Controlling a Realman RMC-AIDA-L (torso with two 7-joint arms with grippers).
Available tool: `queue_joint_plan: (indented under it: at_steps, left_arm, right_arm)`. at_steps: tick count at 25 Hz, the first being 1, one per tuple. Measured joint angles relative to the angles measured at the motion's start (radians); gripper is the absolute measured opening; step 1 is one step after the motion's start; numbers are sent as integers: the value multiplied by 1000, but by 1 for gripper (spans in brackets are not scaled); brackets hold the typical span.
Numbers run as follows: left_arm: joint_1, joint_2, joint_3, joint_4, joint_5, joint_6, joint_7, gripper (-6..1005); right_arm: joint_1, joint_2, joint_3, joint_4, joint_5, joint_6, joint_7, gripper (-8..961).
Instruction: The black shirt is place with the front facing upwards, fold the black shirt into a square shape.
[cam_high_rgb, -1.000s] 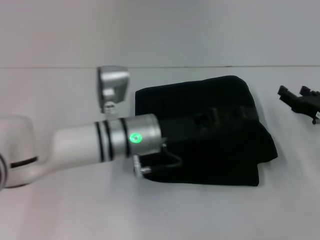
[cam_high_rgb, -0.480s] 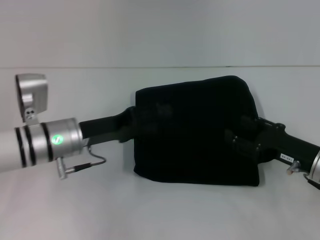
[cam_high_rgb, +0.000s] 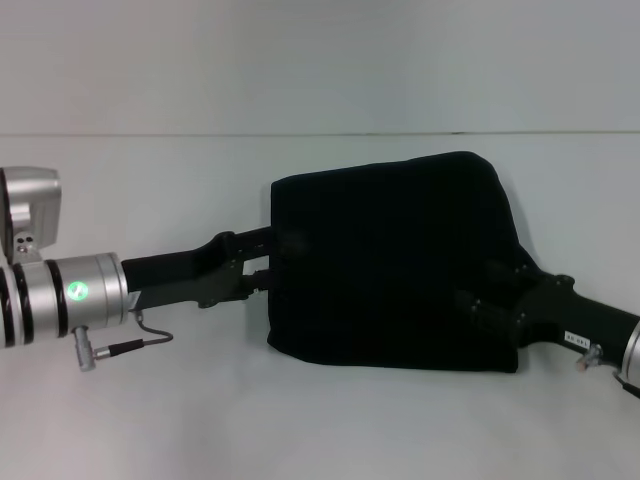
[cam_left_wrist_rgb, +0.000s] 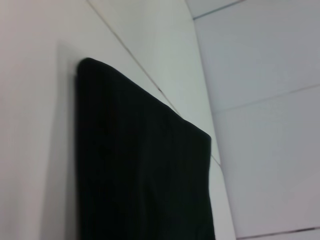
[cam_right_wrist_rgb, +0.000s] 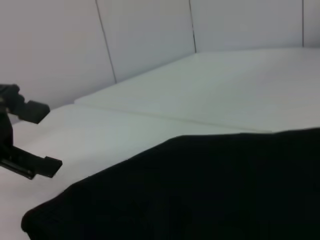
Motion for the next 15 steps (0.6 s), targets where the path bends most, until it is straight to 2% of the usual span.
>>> queue_joint_plan:
  at_steps: [5,10,15]
  left_arm:
    - [2,16,38,-2,0,-37,-61,876]
    - [3,31,59,0,35,-105,-134,876]
    - [-4,32,64,-2,68,-125,-155,875]
  right_arm:
    - [-22,-8,5,-9,3,-42,0,714]
    - [-70,-28,-6,-51,-23,-217,-10,714]
    - [-115,-31,-7,-94,-87,-293,-11,715]
